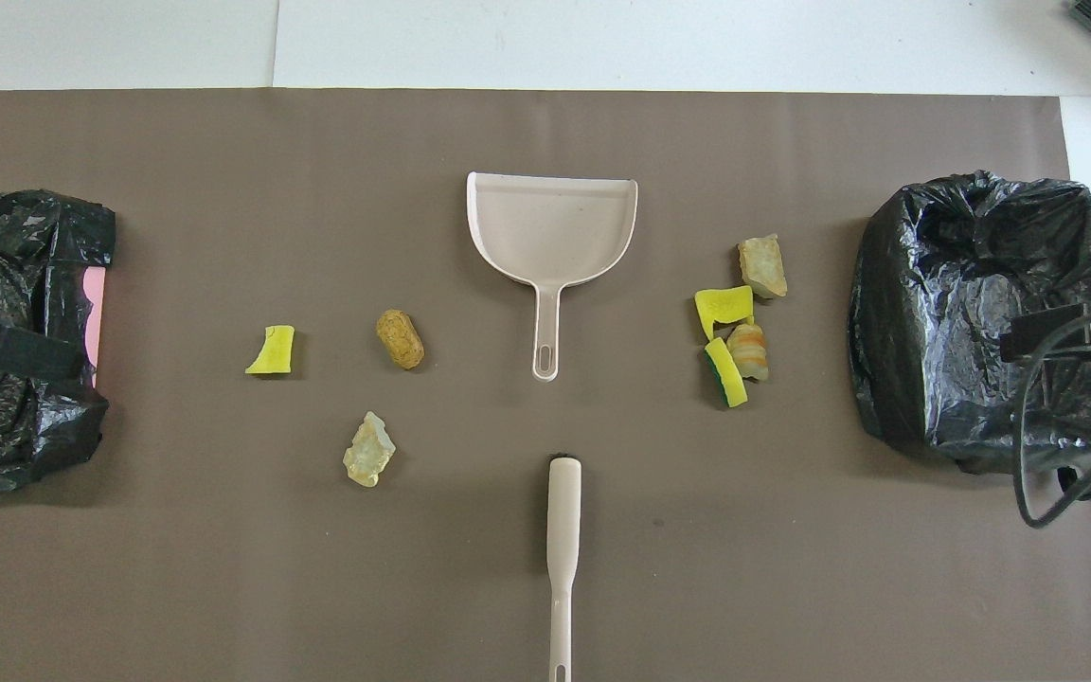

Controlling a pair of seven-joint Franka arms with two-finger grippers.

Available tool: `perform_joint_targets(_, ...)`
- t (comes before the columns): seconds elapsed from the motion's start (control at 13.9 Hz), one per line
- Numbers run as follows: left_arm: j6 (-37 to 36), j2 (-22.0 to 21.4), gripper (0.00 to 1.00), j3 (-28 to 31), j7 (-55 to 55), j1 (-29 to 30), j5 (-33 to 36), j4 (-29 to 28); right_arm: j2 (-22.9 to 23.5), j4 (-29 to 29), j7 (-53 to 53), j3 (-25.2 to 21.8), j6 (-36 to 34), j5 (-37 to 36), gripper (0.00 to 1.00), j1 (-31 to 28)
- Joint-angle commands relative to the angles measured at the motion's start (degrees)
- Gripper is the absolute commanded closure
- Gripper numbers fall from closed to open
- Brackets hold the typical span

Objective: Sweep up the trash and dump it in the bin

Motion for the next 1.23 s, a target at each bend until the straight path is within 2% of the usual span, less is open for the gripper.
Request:
perform_joint_targets(0.0, -1.18, -0.48, 0.0, -0.32, 0.37, 0.48, 0.73, 0.07, -1.25, -1.22, -1.65, -0.34, -0.27, 0.98, 0.0, -0.05)
perform_joint_targets(1.01, 1.9, -0.83, 0.0, -0.85, -0.32, -0.57, 0.82, -1.25, -1.43, -1.4, -1.65, -0.43, -0.44, 0.98, 0.0, -0.32)
perform_joint_targets(1.15, 2.25, -1.8, 0.0, -1.81, -3.04, -1.01, 0.82, -3.08, -1.43, -1.4, -1.65, -0.43, -0.36, 0.98, 0.0, -0.32)
